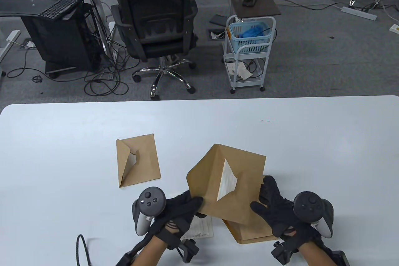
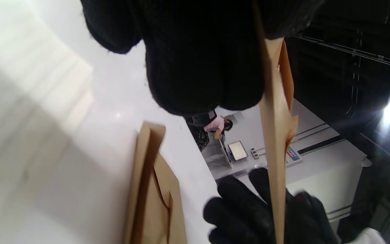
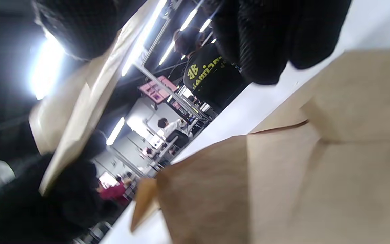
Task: Pull paper from envelopes and stack
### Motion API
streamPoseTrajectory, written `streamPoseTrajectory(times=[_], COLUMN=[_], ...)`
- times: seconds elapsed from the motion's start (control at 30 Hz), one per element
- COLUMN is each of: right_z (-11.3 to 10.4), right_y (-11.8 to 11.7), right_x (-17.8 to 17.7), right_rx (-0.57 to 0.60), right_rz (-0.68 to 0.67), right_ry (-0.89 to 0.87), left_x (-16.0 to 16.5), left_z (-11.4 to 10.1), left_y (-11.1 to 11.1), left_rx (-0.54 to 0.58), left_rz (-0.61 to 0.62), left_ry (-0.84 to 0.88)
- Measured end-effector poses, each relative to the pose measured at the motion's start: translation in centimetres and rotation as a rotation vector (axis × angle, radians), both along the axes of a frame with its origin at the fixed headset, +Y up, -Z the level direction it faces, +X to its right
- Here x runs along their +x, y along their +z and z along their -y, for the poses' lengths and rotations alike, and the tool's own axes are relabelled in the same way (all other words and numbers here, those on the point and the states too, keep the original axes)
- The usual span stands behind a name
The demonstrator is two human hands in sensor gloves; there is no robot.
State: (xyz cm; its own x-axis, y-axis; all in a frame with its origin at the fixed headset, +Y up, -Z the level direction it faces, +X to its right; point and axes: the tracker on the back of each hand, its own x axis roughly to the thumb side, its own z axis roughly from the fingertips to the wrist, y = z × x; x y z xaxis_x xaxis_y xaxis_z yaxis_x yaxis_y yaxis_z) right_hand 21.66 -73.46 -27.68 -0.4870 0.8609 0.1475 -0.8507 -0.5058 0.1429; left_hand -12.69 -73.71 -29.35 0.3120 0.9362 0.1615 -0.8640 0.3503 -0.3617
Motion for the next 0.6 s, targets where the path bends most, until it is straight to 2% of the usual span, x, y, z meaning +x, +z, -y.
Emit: streamPoseTrajectory(times=[0.13,0.3,0.37,0.47,0.6], right_z=[0.6,0.3,0.1,-0.2,-0.3], right_y=[-0.2,-0.1,0.1,0.3,0.5], right_x=[0.0,0.3,0.1,-0.2,-0.8], right_rx=[-0.103,-0.061,-0.036,-0.013,-0.014], right_rz=[0.041,0.041,0.007,-0.019,-0.055], right_ry=[-0.246,-0.274,-0.244,-0.213,-0.236], left_x=[1.3,1.1,0.4,-0.8,-1.4], left_z=[0.3,0.1,-0.3,-1.2,-2.4], left_y=[0.4,0.7,0.8,0.6,0.8], left_rx=[0.021,0.112,0.166,0.263,0.483], left_rz=[0.055,0.028,-0.042,-0.215,-0.349], left_ry=[-0.01,-0.112,-0.191,-0.347,-0.676])
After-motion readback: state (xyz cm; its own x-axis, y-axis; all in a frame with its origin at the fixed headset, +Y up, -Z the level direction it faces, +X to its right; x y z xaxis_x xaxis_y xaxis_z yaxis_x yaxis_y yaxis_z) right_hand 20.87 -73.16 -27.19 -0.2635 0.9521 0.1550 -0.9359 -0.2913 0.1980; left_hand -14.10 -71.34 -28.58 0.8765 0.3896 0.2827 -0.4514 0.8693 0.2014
